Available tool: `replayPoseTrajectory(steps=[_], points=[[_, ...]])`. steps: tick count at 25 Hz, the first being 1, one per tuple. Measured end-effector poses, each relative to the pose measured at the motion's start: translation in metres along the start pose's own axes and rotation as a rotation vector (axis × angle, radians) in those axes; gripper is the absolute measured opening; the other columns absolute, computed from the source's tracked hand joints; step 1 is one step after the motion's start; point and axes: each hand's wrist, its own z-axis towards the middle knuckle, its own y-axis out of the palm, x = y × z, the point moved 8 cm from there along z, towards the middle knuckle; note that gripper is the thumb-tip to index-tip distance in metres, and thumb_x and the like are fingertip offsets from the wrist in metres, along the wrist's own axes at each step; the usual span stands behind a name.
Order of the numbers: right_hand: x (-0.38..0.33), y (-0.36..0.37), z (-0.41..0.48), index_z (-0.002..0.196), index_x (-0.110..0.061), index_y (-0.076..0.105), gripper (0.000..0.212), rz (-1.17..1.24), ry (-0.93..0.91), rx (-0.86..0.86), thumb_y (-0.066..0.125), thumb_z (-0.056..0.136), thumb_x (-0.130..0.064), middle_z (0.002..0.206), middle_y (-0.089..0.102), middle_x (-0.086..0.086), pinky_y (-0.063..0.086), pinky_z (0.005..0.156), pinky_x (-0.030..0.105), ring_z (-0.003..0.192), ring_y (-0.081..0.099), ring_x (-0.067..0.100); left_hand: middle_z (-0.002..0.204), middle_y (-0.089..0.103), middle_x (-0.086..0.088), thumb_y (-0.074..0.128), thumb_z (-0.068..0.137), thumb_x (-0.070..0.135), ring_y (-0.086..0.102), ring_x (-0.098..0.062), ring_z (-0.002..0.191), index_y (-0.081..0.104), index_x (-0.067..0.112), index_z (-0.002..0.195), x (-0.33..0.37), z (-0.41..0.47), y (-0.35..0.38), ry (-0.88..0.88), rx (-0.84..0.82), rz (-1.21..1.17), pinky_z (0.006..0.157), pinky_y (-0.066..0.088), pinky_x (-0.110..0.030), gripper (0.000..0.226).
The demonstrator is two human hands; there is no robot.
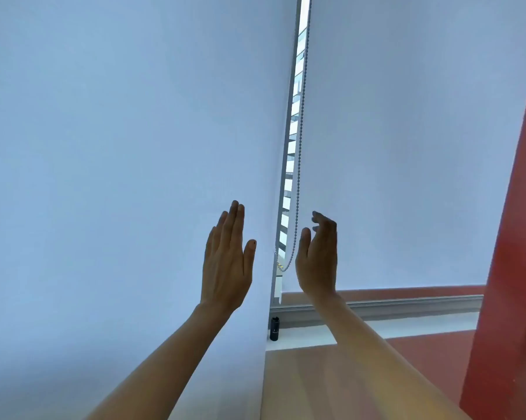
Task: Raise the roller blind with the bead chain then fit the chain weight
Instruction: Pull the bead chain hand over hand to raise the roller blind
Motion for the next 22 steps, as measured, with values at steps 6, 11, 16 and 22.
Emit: replayPoseTrajectory(steps=[6,11,16,22], points=[[-0.001,0.029,0.021,0.110,-0.012,0.058,0.020,0.497,0.202,-0.197,0.041,0.103,-0.020,0.092,0.068,0.008,0.056,0.058,0.028,0.060,0.064,0.015,0.158,0.015,0.015,0.026,0.101,0.032,0.017,0.003,0.142,0.010,0.033,0.150,0.006,0.018,0.028,-0.059,0.010,-0.117,0.114,0.019,-0.019,0.052],[-0.008,0.016,0.013,0.085,-0.014,0.063,0.026,0.417,0.051,-0.075,0.044,0.102,-0.014,0.060,0.058,0.001,0.039,0.051,0.020,0.053,0.053,0.014,0.135,0.051,0.008,0.036,0.097,-0.001,0.061,-0.006,0.101,0.025,0.033,0.146,-0.005,0.030,0.030,-0.243,0.127,-0.296,0.077,0.046,-0.009,0.060],[-0.012,0.006,0.002,0.070,-0.009,0.056,0.034,0.226,-0.090,0.087,0.038,0.098,-0.017,0.061,0.044,-0.015,0.026,0.050,0.004,0.048,0.037,0.007,0.110,0.063,0.019,0.038,0.100,0.008,0.067,-0.001,0.086,0.042,0.031,0.131,0.004,0.048,0.036,-0.371,0.074,-0.570,0.072,0.055,-0.019,0.039],[-0.006,0.008,-0.011,0.071,-0.003,0.064,0.037,0.163,-0.058,0.177,0.037,0.093,-0.015,0.054,0.060,0.001,0.023,0.051,-0.002,0.050,0.038,0.002,0.101,0.073,0.003,0.034,0.101,0.011,0.069,-0.018,0.084,0.063,0.018,0.111,0.032,0.077,0.055,-0.405,-0.156,-0.913,0.074,0.055,-0.030,0.032]])
